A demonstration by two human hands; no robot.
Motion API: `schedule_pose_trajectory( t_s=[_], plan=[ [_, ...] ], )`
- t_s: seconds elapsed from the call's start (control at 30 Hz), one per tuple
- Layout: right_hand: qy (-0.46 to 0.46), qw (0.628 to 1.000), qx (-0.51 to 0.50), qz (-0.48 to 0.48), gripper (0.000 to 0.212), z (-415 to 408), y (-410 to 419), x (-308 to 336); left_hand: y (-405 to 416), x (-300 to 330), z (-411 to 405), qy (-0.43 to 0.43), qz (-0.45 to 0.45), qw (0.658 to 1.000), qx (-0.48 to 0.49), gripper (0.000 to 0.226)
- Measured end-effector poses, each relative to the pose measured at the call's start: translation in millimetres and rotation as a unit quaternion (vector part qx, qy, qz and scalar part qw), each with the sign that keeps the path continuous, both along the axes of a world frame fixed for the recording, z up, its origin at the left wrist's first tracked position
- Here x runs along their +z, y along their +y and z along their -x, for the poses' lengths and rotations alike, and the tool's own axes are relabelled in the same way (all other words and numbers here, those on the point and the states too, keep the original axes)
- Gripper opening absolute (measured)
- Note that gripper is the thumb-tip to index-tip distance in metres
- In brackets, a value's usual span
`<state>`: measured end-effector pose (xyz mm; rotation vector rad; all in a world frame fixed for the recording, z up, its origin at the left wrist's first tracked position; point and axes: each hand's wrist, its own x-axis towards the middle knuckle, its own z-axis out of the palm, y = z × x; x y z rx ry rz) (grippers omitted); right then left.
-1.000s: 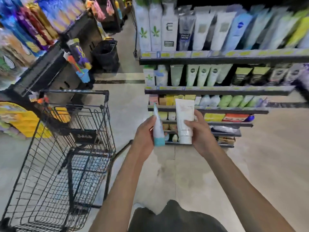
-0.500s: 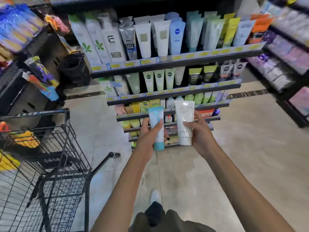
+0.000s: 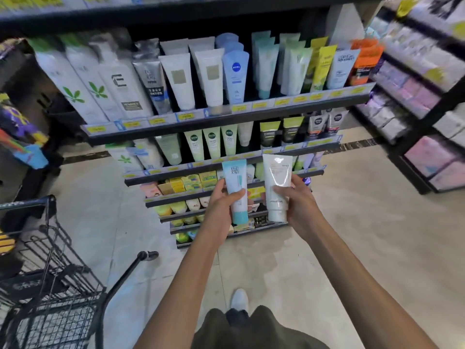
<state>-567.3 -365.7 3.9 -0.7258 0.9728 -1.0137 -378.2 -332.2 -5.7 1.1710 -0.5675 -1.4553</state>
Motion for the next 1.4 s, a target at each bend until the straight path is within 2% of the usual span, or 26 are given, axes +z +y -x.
schedule_pose_trajectory(
  t_s=[0.23,0.43,0.53,0.7,0.87,0.97,1.23,1.4],
  plan=[
    [0.032,0.999,0.007,0.001,0.046,7,-48,-5,-54,-12,-1,-0.027,-0.002,1.0,0.003,0.04],
    [0.038,0.999,0.027,-0.009,0.057,13,-90,-15,-83,-21,3,-0.04,-0.028,0.998,0.033,0.041],
    [0.039,0.998,0.044,-0.018,0.05,17,-110,-18,-91,-20,11,-0.032,-0.038,0.997,0.059,0.044],
    [0.026,0.997,0.073,-0.026,0.055,26,-141,-24,-106,-19,27,-0.038,-0.043,0.995,0.085,0.052],
    [0.013,0.996,0.09,-0.024,0.057,43,-156,-25,-125,-12,49,-0.089,-0.053,0.989,0.102,0.067],
    [0.008,0.995,0.094,-0.026,0.056,53,-159,-23,-136,-8,58,-0.107,-0.051,0.987,0.108,0.066],
    [0.009,0.996,0.091,-0.019,0.055,75,-163,-16,-172,35,77,-0.183,0.056,0.974,0.118,0.058],
    [-0.005,0.997,0.08,-0.014,0.059,76,-164,-10,-210,69,79,-0.238,0.136,0.953,0.131,0.059]
  ],
)
